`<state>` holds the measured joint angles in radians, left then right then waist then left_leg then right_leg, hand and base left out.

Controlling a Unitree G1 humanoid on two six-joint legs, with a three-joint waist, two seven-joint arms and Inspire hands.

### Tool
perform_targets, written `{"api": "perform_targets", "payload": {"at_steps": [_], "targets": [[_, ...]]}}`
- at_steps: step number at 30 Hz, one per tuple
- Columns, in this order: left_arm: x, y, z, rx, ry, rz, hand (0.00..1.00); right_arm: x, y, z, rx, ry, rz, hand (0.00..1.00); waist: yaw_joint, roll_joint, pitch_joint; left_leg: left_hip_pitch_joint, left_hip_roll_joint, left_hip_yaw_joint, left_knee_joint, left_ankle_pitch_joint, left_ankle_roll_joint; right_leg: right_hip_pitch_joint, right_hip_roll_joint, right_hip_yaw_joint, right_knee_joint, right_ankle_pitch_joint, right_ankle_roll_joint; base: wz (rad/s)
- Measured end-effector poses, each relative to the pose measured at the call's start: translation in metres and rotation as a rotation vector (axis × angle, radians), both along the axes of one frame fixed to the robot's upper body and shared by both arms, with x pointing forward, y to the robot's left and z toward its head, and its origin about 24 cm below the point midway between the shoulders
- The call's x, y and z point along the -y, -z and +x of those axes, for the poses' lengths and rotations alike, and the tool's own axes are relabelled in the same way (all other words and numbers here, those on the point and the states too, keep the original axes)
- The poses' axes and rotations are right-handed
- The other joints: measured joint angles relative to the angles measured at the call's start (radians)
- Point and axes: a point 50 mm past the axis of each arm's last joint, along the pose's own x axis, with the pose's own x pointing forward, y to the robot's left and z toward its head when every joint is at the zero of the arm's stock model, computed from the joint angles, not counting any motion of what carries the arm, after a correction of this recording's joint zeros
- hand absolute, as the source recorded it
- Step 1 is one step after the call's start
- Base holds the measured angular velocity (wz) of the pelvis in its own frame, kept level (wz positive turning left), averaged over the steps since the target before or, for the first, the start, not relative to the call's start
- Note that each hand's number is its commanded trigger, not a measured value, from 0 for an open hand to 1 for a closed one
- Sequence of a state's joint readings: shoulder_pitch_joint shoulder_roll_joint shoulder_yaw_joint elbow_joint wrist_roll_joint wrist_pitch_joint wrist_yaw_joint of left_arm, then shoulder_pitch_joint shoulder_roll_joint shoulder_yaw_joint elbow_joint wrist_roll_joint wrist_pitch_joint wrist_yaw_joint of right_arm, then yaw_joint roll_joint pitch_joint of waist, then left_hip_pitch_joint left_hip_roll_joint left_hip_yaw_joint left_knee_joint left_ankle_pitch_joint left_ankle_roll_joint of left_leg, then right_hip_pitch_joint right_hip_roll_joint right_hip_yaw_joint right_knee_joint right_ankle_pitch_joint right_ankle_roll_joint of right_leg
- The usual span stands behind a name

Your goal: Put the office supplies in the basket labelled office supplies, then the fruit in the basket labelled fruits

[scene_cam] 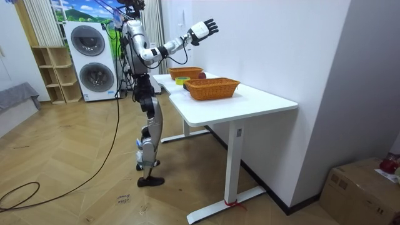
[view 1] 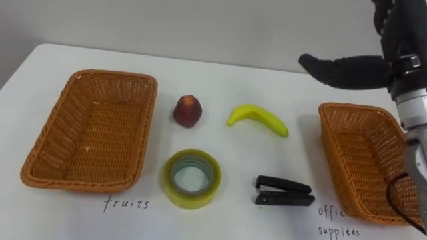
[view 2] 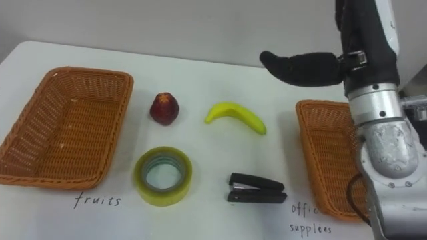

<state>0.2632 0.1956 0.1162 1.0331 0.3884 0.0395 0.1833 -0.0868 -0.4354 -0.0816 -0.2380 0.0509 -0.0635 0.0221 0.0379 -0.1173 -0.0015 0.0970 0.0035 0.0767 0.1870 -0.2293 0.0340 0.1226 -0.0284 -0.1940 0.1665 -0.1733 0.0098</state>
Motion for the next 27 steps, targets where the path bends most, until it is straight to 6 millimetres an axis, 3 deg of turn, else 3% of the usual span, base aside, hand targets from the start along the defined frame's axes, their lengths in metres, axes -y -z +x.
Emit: {"api": "perform_targets", "payload": {"at_steps": [3, 7, 24, 27], "targets": [[-0.001, 0.0, -0.001, -0.008, 0.019, 0.002, 0.0, 0.003, 0.012, 0.003, -0.071, -0.006, -0.035, 0.0, 0.008, -0.007, -0.0049, 0.001, 0.0, 0.001, 0.0, 0.0, 0.0, 0.0, 0.0, -0.001, 0.0, 0.0, 0.0, 0.0], [-0.004, -0.002, 0.002, -0.014, 0.047, 0.0, 0.0, 0.006, 0.029, 0.001, -0.184, -0.032, -0.06, 0.0, 0.022, -0.008, -0.0049, 0.001, 0.0, 0.002, 0.0, 0.0, 0.0, 0.0, 0.0, -0.001, 0.0, 0.0, 0.0, 0.0], [-0.009, -0.003, 0.006, -0.041, 0.093, -0.006, 0.0, 0.001, 0.049, -0.001, -0.398, -0.184, -0.266, 0.0, 0.026, -0.023, -0.0021, -0.014, -0.001, -0.002, 0.007, 0.0, 0.0, -0.007, 0.0, 0.0, 0.0, 0.0, 0.0, 0.0], [-0.008, -0.003, 0.009, -0.048, 0.093, -0.015, 0.0, 0.005, 0.06, -0.002, -0.472, -0.203, -0.267, 0.0, 0.027, -0.024, 0.0047, -0.014, -0.001, -0.004, 0.01, 0.0, 0.0, -0.007, -0.001, 0.0, 0.0, 0.0, 0.0, 0.0]]}}
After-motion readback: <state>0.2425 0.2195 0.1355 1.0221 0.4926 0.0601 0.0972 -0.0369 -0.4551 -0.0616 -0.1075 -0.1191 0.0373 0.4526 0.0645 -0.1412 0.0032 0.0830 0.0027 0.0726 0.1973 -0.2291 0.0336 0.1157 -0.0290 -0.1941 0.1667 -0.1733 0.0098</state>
